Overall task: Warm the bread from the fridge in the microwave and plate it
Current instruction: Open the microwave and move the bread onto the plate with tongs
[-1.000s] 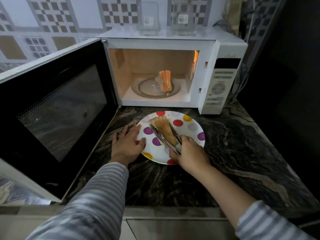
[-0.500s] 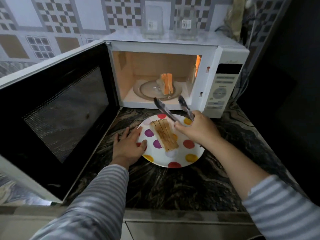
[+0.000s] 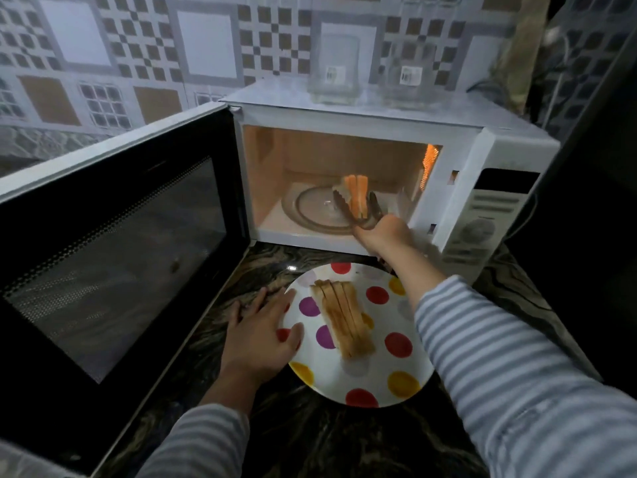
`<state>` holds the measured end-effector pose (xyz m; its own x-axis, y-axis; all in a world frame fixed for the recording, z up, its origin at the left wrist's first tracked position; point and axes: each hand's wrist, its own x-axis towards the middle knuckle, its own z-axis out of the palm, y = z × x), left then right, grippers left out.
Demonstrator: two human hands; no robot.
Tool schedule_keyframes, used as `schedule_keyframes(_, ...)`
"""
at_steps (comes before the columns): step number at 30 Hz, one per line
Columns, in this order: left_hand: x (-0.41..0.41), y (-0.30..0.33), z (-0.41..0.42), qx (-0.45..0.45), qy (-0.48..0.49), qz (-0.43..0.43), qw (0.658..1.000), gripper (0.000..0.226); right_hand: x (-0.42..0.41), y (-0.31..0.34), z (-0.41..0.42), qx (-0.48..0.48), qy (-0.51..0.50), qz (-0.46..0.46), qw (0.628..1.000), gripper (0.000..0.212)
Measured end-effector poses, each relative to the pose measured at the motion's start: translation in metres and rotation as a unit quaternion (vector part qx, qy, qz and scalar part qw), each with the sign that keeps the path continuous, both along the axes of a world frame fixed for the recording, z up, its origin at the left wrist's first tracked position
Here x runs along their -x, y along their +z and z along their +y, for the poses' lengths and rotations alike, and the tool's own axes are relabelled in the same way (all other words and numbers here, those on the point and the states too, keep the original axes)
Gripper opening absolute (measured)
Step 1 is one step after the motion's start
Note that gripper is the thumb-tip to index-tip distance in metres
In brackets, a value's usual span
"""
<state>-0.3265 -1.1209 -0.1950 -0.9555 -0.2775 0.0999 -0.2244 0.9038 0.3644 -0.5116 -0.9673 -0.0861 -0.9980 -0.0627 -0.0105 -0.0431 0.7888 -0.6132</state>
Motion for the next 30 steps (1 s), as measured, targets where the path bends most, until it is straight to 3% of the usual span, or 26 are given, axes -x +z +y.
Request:
schedule_keyframes(3,0.001,-0.001,0.0,-0.003,-0.001,-0.003,1.0,0.083,0.02,-0.004,-0.012,-0.028,-0.014,-0.021,0.999,0.054)
schedule_keyframes(13,0.002,-0.002,0.0,0.005,-0.001,-0.011,1.0,0.078,0.044,-0.019,-0.029,-0.077,-0.07,0.008,0.994,0.037)
schedule_keyframes(17,0.003,-0.003,0.0,0.014,0.006,-0.018,1.0,0.079,0.044,-0.02,-0.026,-0.047,-0.066,0.006,0.997,0.028)
schedule_keyframes(21,0.002,-0.003,0.001,0.012,0.005,-0.016,1.0,0.085,0.033,-0.018,-0.012,-0.05,-0.032,0.009,0.998,0.043)
schedule_keyframes(30,0.003,-0.001,0.001,0.022,0.003,-0.033,0.999,0.089,-0.032,-0.008,0.041,0.023,0.036,0.021,0.999,0.025)
